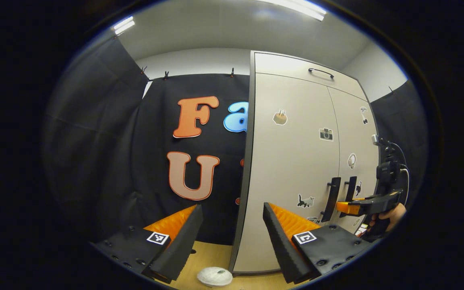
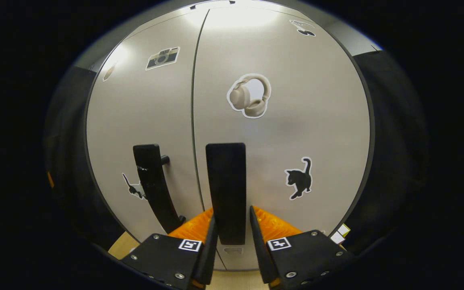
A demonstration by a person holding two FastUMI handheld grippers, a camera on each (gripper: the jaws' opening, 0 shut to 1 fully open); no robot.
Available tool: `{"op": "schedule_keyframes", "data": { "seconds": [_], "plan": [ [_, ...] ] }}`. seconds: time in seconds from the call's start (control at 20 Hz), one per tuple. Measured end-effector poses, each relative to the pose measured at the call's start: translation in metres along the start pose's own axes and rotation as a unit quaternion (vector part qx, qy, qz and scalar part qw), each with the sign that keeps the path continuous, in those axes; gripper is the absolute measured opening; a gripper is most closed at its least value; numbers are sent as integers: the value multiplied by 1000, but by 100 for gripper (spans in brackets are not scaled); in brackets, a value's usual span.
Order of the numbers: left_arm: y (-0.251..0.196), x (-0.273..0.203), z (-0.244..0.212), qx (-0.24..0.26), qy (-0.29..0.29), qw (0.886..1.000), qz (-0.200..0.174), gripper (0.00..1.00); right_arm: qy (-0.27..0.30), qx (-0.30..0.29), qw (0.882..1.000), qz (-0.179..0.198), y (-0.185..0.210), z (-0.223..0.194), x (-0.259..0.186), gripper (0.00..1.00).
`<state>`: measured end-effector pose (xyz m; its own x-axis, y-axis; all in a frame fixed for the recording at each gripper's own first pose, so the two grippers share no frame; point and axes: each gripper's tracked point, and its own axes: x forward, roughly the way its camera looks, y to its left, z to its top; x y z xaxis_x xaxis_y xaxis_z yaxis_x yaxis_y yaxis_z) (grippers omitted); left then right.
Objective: Open the right door of the double-door shoe cabinet with the right hand, and open the left door with the left hand.
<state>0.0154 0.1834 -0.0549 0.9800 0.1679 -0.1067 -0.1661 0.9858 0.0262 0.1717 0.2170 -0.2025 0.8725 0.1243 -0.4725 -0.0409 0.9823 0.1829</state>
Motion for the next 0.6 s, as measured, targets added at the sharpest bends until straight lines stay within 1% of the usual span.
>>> {"op": "schedule_keyframes", "data": {
  "seconds": [0.05,0.1,0.15,0.2,0.3,0.6],
  "plan": [
    [-2,-3,-1,-3,0,1000,0,98,-4,1,1000,-5,0,1,1,35],
    [-2,-6,0,-4,-2,1000,0,96,-1,3,1000,-4,0,0,-1,29],
    [-3,-9,3,-3,-5,1000,0,98,0,8,1000,-2,0,0,-1,28],
    [-2,-13,6,0,-7,1000,2,96,4,14,1000,2,1,-1,-1,24],
    [-2,-20,11,3,-11,1000,6,96,9,16,1000,7,0,-1,-4,20],
    [-13,-42,18,6,-13,1000,8,96,12,18,999,31,1,-2,-19,19]
  ]
}}
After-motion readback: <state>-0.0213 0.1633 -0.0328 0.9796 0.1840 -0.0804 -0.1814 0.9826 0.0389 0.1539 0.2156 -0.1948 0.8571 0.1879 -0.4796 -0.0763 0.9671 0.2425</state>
